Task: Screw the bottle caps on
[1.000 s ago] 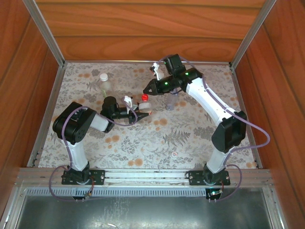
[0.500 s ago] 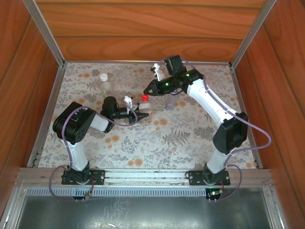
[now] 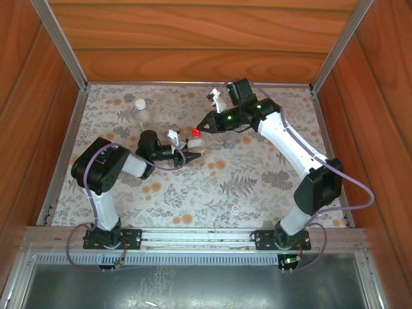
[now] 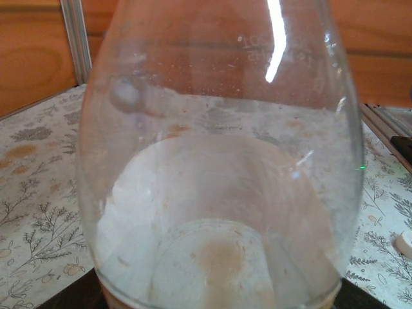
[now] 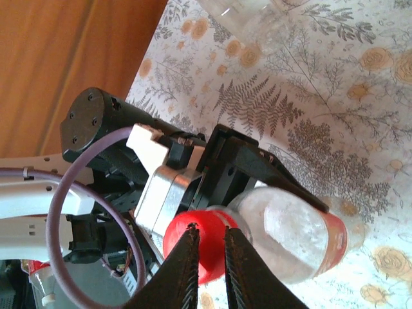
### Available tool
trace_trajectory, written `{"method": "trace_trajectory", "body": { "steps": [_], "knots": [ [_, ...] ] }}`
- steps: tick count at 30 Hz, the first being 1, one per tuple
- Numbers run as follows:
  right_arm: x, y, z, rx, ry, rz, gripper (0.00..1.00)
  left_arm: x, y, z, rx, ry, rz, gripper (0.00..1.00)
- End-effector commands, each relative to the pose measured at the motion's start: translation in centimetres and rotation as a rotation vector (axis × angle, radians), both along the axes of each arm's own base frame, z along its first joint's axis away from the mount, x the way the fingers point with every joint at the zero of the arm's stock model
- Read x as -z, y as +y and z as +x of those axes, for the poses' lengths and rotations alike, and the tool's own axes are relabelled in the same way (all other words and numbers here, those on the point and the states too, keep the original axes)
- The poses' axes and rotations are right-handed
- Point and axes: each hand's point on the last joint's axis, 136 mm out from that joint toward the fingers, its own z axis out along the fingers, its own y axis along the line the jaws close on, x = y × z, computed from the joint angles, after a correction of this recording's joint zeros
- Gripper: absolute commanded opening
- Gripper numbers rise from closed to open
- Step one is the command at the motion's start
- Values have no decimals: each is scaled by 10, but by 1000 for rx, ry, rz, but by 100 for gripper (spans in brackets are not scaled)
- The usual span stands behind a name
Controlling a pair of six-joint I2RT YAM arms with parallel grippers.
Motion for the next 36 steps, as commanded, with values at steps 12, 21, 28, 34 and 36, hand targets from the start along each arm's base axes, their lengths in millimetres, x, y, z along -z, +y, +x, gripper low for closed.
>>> {"method": "trace_trajectory", "body": {
  "steps": [12, 21, 28, 34, 36],
  "knots": [
    [-8, 10, 10, -25, -4, 12, 28, 64, 13, -12, -38, 250, 131, 49],
    [-2, 16, 10, -52, 30, 16, 20, 65, 14, -11, -43, 250, 132, 49],
    [2, 10, 0, -46, 47, 9, 16, 65, 14, -11, -45, 253, 132, 49],
    [5, 4, -7, -35, 53, 0, 14, 65, 14, -10, -47, 257, 131, 49],
    [7, 3, -9, -30, 59, -4, 14, 65, 14, -10, -49, 260, 131, 49]
  ]
}}
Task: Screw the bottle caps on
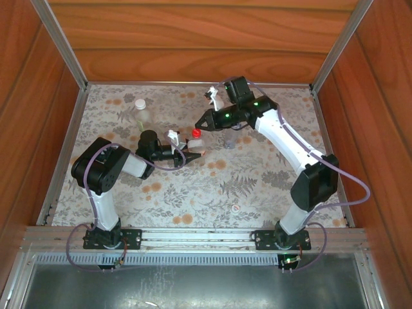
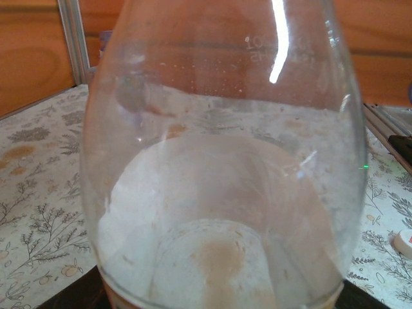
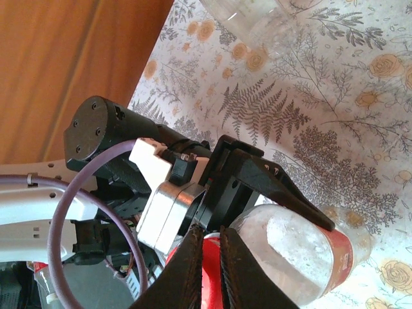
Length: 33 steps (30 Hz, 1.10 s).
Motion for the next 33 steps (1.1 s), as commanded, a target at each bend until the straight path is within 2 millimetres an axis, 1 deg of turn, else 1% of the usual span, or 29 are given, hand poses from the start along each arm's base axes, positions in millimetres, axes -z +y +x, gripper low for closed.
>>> {"method": "trace_trajectory", "body": {
  "steps": [1, 2, 3, 8, 13, 16, 20, 23, 25, 28, 30, 33],
  "knots": [
    [8, -7, -15, -6, 52, -24, 14, 64, 14, -9, -52, 256, 131, 49],
    [11, -7, -16, -4, 56, -27, 14, 65, 14, -9, -52, 257, 131, 49],
    [0, -10, -19, -1, 34, -12, 14, 64, 14, -9, -51, 258, 130, 49],
    [-5, -13, -18, 18, 7, -18, 15, 63, 14, -10, -48, 252, 130, 49],
    [-20, -23, -8, 48, -112, -52, 31, 59, 14, -9, -47, 227, 126, 49],
    [-30, -28, -9, 5, -204, -77, 43, 55, 14, -12, -39, 210, 124, 49],
    [-43, -30, -24, -155, -371, -86, 51, 53, 14, -17, -27, 185, 126, 49],
    [-48, -31, -44, -333, -538, -106, 54, 53, 14, -21, -18, 168, 131, 49],
    [-46, -32, -62, -483, -662, -117, 56, 54, 13, -25, -10, 149, 138, 49],
    [-41, -34, -76, -634, -790, -157, 59, 55, 12, -30, 2, 118, 149, 49],
    [-39, -34, -83, -725, -831, -190, 59, 57, 12, -32, 6, 108, 159, 49],
    [-32, -32, -85, -820, -852, -265, 59, 58, 11, -34, 14, 101, 168, 49]
  ]
}}
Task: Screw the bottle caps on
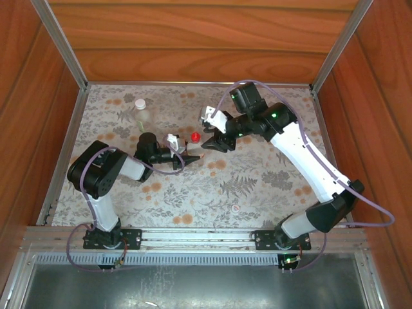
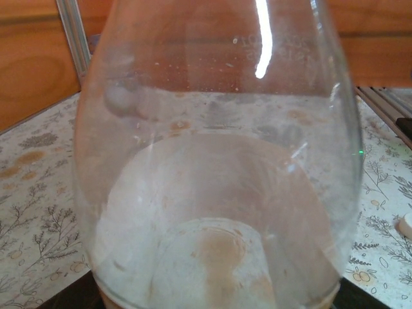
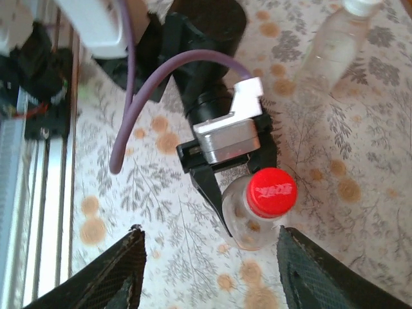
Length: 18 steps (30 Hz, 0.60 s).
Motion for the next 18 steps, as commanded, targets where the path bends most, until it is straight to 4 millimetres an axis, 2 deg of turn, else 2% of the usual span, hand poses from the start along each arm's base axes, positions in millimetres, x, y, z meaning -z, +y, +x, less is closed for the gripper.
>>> {"method": "trace_trajectory", "body": {
  "steps": [1, 6, 11, 18],
  "knots": [
    [15, -4, -7, -171, -117, -149, 59, 59, 9, -22, 7, 194, 141, 49],
    [20, 5, -2, -232, -142, -209, 58, 61, 9, -25, 20, 174, 152, 49],
    [33, 10, 10, -256, -122, -277, 57, 66, 10, -30, 23, 146, 179, 49],
    [34, 19, 16, -262, -78, -292, 56, 68, 9, -34, 33, 122, 202, 49]
  ]
}}
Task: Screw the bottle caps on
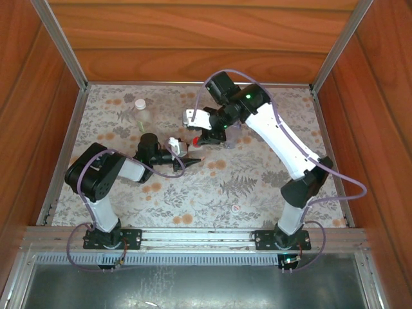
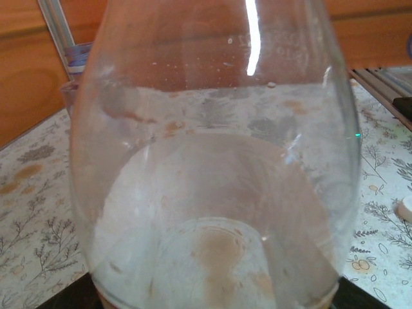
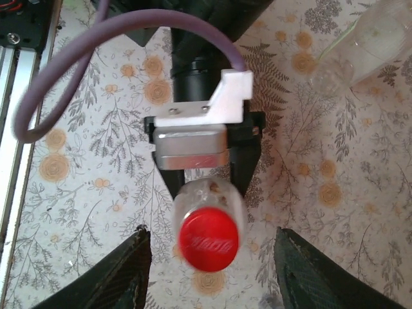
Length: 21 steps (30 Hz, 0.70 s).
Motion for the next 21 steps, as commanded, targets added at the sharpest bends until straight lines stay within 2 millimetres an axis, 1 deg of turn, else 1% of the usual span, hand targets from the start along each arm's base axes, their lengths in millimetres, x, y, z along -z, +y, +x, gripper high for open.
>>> {"method": "trace_trajectory", "body": {
  "steps": [1, 8, 12, 21],
  "knots": [
    [9, -6, -8, -61, 14, -63, 56, 68, 13, -23, -9, 201, 174, 49],
    [15, -4, -9, -82, 39, -88, 56, 68, 13, -23, -15, 204, 182, 49],
    [22, -4, -10, -91, 44, -119, 54, 68, 13, -21, -22, 218, 184, 49],
    [34, -5, -11, -103, 49, -166, 46, 69, 12, -20, -24, 232, 188, 49]
  ]
}}
